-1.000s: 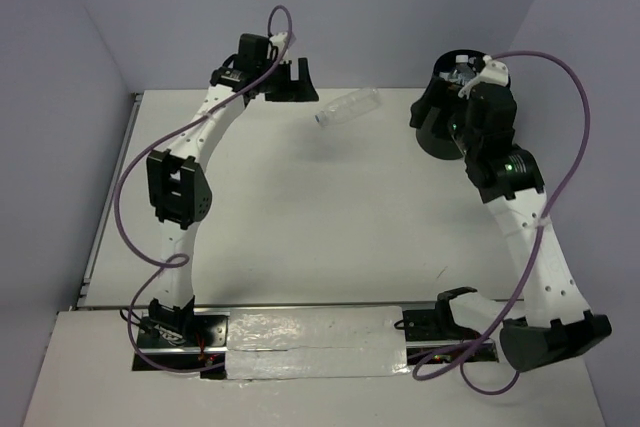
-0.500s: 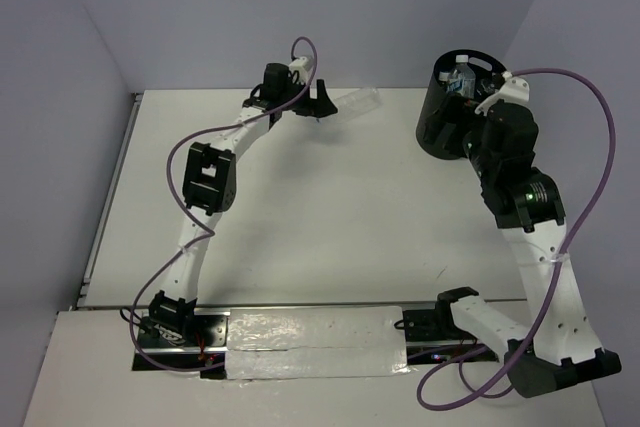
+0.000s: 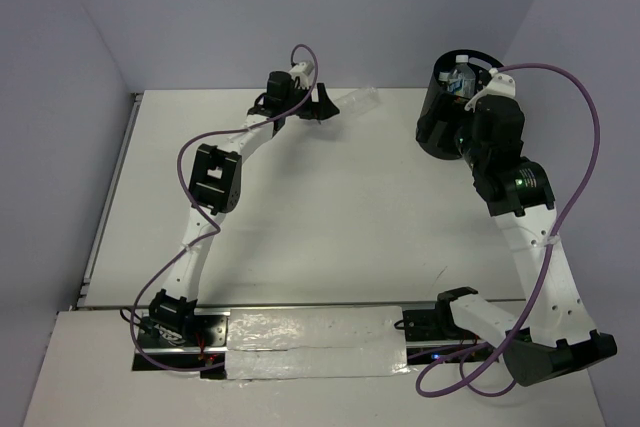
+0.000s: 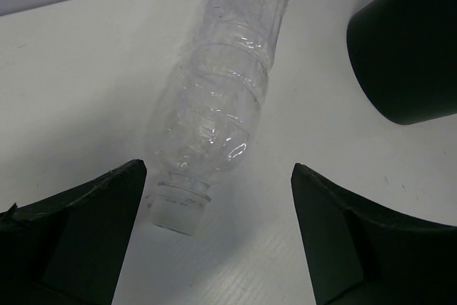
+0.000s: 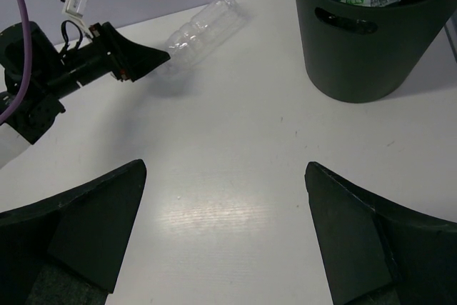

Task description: Put the plastic bottles in the bin

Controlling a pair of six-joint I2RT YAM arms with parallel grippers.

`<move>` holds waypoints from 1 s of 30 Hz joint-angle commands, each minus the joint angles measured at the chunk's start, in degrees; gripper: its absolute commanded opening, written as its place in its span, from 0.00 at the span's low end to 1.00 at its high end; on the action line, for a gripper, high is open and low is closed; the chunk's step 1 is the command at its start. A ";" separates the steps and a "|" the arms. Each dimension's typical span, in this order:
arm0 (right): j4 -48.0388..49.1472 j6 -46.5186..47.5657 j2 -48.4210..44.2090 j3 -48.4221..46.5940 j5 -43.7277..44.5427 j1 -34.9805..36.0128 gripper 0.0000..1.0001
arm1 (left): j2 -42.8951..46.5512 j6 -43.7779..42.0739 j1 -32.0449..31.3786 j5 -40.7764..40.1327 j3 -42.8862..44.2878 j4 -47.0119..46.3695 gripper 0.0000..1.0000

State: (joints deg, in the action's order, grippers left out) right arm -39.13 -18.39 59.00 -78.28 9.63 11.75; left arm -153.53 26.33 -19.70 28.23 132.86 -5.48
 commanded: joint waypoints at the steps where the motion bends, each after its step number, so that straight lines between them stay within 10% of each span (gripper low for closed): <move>1: 0.20 -0.15 -0.82 0.58 -0.49 0.29 1.00 | -0.54 -1.61 -0.68 -1.85 2.66 -2.01 0.96; 9: 0.38 -0.33 -0.12 0.23 -0.75 0.29 1.00 | -1.15 -8.31 -3.32 -9.32 2.67 3.89 0.89; 30: 1.25 0.11 0.94 -1.52 0.13 0.21 1.00 | 10.43 -12.00 -4.99 -10.75 -9.54 4.07 0.27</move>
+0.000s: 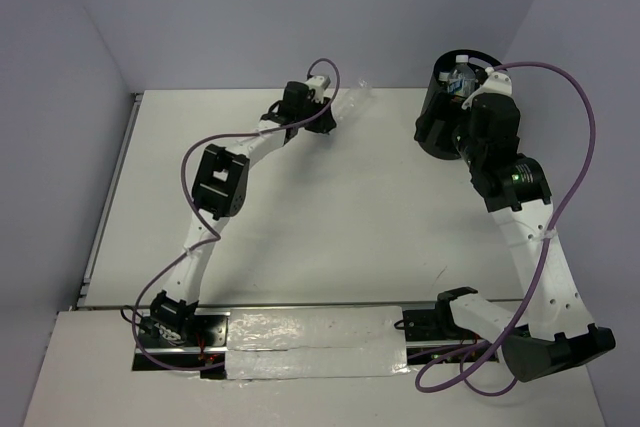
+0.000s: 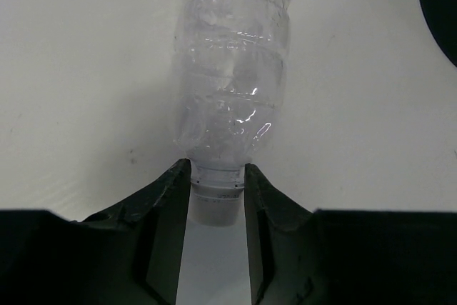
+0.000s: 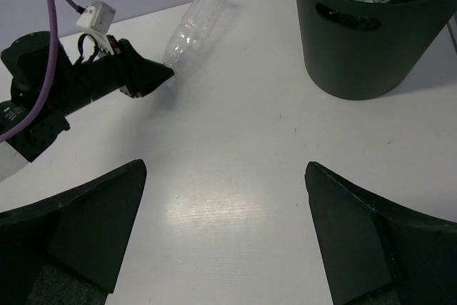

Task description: Put the plastic bottles in the bin

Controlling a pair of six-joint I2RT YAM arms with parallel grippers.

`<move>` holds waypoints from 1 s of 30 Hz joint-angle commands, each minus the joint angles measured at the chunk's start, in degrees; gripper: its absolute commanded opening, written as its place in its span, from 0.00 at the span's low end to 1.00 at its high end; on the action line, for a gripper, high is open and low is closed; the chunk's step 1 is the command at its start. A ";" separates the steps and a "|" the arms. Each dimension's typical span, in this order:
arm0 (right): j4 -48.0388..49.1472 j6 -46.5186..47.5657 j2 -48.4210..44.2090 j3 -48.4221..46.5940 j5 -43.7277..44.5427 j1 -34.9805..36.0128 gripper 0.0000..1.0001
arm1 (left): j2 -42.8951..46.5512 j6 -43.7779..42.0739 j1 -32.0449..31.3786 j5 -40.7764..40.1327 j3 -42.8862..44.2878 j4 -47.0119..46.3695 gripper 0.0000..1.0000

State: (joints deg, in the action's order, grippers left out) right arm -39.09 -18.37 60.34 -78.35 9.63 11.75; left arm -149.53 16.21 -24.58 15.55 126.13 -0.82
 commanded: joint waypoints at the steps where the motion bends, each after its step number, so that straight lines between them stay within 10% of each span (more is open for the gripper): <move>1: 1.30 0.09 -0.48 -1.46 0.04 0.21 1.00 | 7.49 -1.88 -0.12 2.37 -3.77 -0.50 0.27; 13: 1.47 -0.52 -2.15 -0.85 -0.14 0.29 1.00 | 17.69 -5.13 -1.35 6.07 -11.51 13.21 0.26; 20: 2.00 -0.88 -2.15 -0.23 -1.37 0.29 1.00 | 17.09 -5.04 -3.55 -1.20 -13.89 17.42 0.76; 30: 1.83 -0.88 -2.24 -0.14 -1.54 0.29 1.00 | 15.24 -6.62 -3.90 -5.80 -11.88 16.90 0.87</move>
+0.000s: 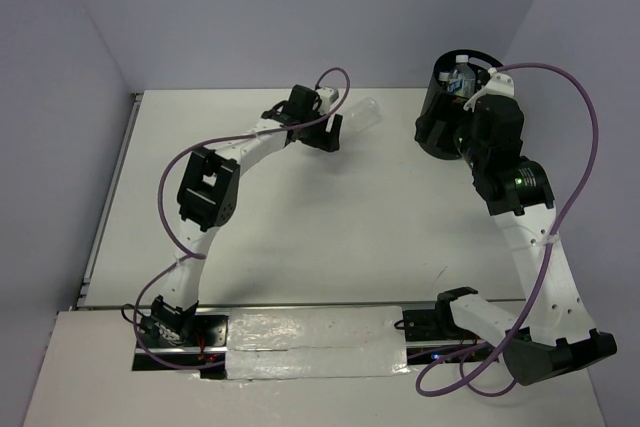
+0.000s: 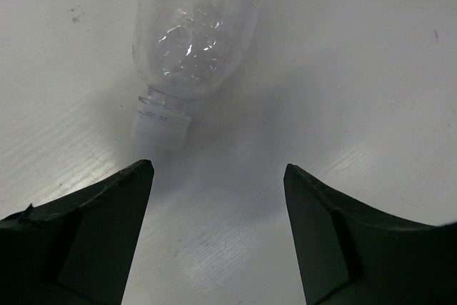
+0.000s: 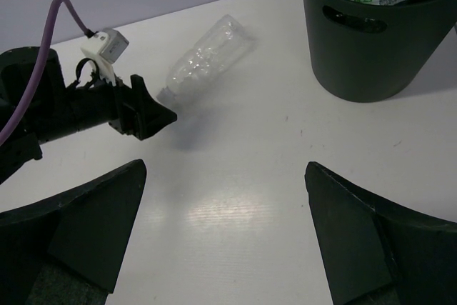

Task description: Put the plastic bottles in the bin

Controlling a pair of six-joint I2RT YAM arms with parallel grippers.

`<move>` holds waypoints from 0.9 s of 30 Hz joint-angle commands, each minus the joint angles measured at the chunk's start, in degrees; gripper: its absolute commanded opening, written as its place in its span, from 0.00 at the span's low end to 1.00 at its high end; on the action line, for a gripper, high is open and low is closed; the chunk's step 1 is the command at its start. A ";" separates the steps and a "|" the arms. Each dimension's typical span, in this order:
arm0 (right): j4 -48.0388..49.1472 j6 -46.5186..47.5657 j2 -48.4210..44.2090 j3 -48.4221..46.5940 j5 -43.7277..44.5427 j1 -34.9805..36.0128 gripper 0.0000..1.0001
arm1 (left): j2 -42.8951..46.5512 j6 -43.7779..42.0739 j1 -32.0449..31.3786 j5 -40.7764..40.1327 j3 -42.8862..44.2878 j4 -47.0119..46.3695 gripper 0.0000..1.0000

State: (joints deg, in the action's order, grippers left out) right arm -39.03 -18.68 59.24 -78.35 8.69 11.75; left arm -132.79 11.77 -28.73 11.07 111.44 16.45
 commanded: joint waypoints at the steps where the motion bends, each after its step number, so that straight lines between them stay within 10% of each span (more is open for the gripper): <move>1: 1.85 -0.66 -1.06 -0.14 -0.78 0.47 1.00 | -2.20 -2.97 0.25 -1.14 3.43 -0.36 0.87; 27: 1.41 -0.40 -0.27 -0.32 -0.69 0.47 1.00 | -10.02 -19.57 0.17 -4.33 12.30 -3.62 0.89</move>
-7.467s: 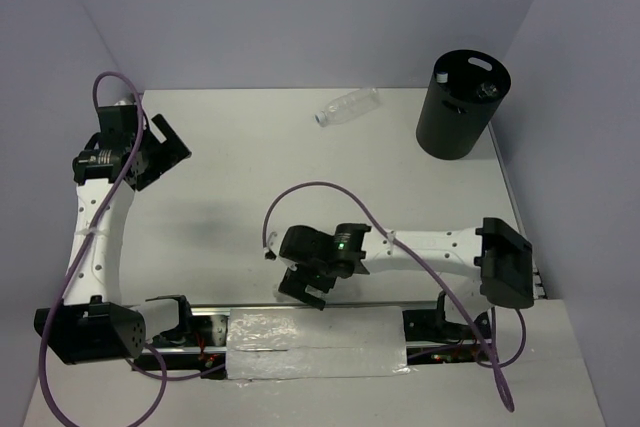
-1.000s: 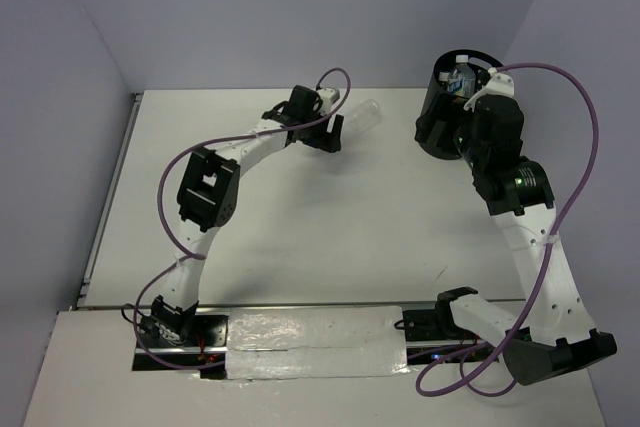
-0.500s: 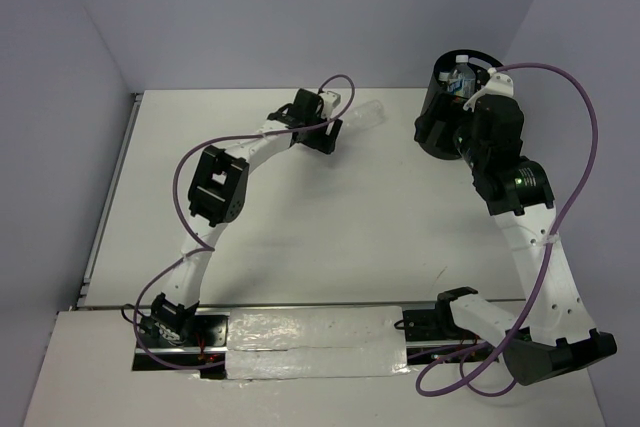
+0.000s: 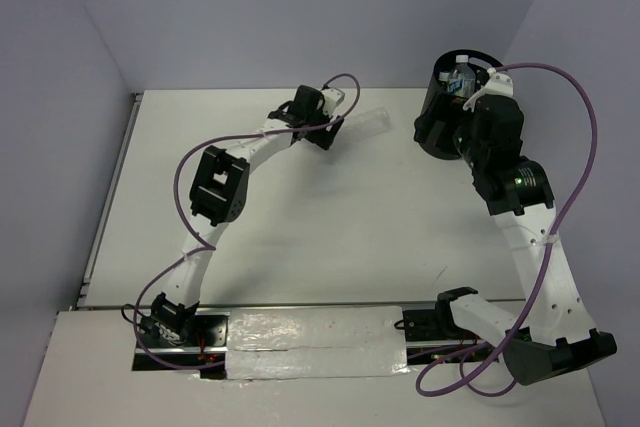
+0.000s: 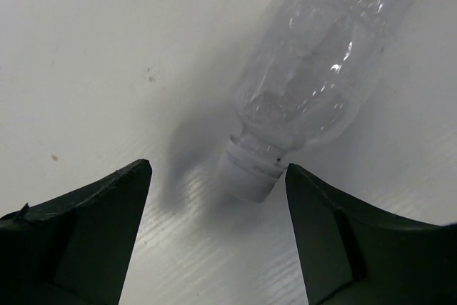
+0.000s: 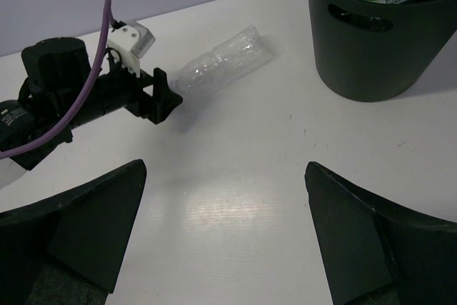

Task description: Put the plastic bottles in the bin

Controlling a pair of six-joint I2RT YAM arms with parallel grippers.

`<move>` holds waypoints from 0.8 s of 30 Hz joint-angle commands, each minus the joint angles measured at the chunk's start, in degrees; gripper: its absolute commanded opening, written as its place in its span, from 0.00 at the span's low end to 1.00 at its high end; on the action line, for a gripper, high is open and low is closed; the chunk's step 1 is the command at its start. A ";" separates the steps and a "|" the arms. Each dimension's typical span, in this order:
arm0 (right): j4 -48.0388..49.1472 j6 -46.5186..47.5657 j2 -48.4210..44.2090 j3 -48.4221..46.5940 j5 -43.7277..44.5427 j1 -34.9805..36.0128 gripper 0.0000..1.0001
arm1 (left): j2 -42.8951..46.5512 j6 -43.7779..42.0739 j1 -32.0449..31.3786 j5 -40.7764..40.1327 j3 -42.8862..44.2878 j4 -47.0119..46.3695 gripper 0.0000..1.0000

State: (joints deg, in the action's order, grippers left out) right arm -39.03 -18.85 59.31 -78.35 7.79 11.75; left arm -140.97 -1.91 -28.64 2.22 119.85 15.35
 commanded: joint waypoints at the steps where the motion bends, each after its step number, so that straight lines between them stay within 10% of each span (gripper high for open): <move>1: 1.50 -0.31 -0.51 -0.23 0.21 0.47 1.00 | -3.16 -6.34 0.08 5.59 4.94 -1.22 0.89; 24: 1.85 -0.84 -0.16 0.21 -0.15 0.56 1.00 | -6.34 -1.96 -2.73 14.13 7.77 -2.79 0.82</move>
State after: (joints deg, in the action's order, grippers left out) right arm -39.00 -19.35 59.44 -78.30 7.68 11.77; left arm -146.54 -4.10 -30.04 14.92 126.76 14.76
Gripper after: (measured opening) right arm 0.996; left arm 0.824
